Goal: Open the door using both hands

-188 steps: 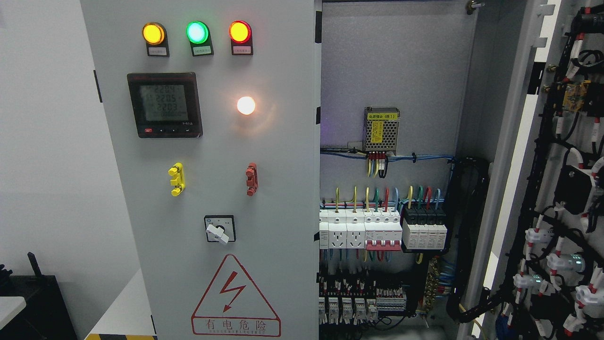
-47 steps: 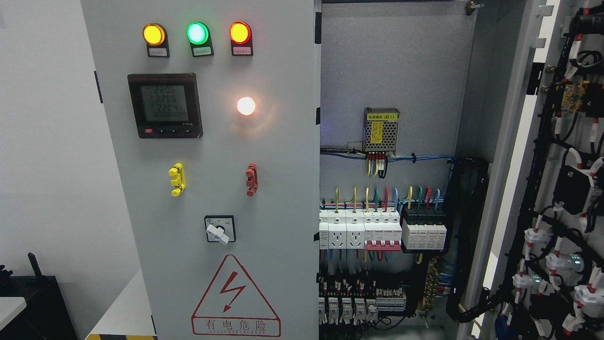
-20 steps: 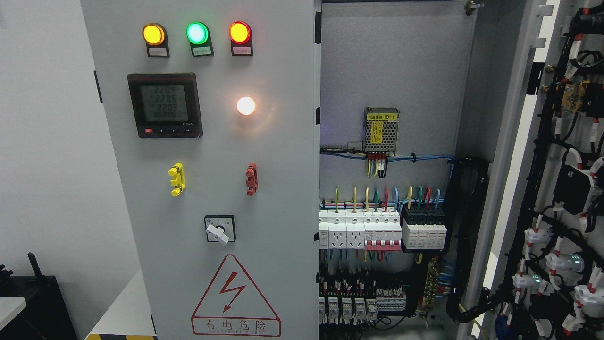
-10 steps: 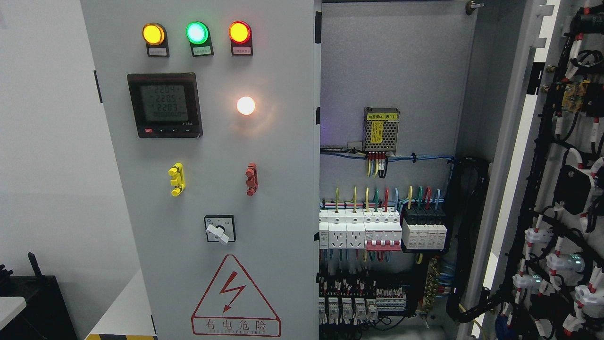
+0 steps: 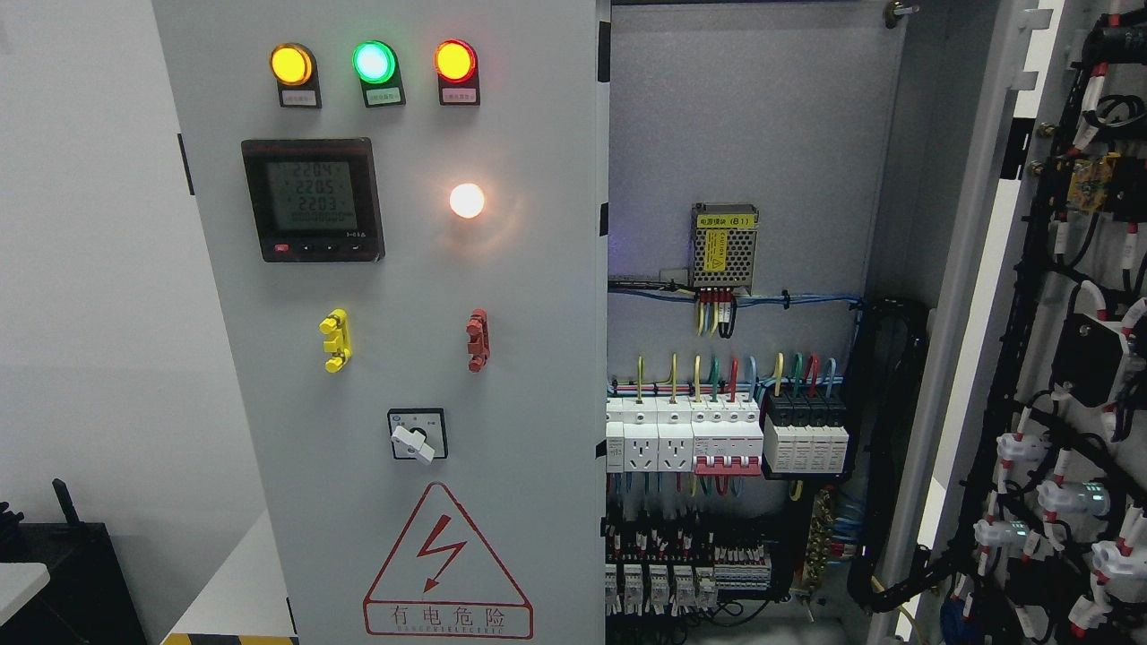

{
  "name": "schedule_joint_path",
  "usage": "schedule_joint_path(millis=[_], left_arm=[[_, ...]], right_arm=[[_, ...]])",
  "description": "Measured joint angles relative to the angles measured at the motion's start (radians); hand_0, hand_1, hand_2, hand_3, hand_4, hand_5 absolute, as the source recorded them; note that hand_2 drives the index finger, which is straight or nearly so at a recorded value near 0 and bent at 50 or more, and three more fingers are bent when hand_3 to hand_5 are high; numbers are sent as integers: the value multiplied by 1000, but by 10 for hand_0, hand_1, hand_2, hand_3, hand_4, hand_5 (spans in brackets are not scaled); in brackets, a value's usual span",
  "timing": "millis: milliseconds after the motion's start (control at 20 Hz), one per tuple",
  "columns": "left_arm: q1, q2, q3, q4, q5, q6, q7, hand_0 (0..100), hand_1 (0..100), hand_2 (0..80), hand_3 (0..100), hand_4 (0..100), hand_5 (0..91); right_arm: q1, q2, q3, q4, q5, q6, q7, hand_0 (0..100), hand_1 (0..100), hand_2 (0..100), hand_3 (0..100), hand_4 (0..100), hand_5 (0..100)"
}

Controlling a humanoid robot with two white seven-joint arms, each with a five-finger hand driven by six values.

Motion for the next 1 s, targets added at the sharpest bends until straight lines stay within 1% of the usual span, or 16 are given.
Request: schedule_joint_path(millis=[150,401,801,1002], left_arm=[[0,0,0,0,0,2,0,0,0,0,0,42,0],[0,0,0,0,0,3,0,0,0,0,0,42,0],[0,0,0,0,0,3,0,0,0,0,0,42,0],[0,-1,0,0,0,3,0,0,0,0,0,42,0]], right_arm=[[-35,0,1,-1,0,19,0,0,0,0,0,0,0],[-87,0,6,-1,0,30,-1,0,0,0,0,0,0],[-161,0,34,-1,2,80,-1,0,0,0,0,0,0],[-199,0,49,-1,2,87,-3,0,0,0,0,0,0]])
